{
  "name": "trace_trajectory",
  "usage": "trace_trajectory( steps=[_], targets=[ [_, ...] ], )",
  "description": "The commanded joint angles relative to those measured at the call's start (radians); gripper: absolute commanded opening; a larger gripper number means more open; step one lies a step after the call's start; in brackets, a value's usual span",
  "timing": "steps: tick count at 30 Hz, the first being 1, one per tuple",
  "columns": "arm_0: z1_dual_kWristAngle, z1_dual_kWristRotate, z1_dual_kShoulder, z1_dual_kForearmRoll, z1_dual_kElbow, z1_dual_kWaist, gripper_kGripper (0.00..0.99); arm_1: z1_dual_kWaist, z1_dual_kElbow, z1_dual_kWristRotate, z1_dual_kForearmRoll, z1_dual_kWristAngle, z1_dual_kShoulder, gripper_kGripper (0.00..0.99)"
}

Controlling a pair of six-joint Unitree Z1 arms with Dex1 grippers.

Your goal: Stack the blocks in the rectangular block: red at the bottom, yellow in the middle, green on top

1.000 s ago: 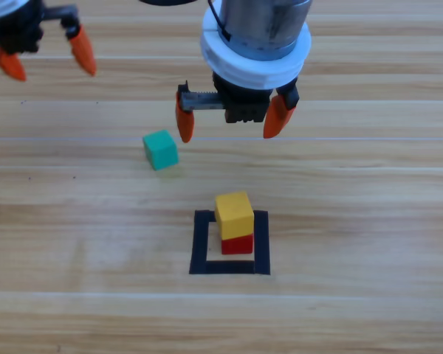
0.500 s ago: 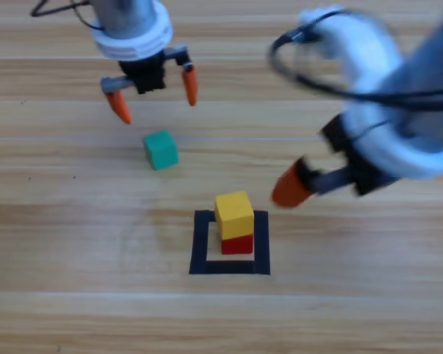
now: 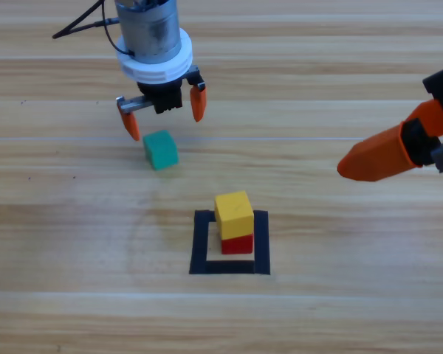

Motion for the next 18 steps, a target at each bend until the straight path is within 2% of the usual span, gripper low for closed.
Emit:
trace_trajectory(
  steps=[1, 18],
  targets=[
    [0.024, -0.053, 0.095, 0.017, -0.023, -0.007, 0.99, -0.031, 0.046, -0.014, -0.013, -0.001, -0.037, 0.99],
    [0.007, -0.084, 0.167, 0.026, -0.05, 0.011, 0.988, -0.031, 0.077, -0.022, -0.038, 0.007, -0.036, 0.99]
  ],
)
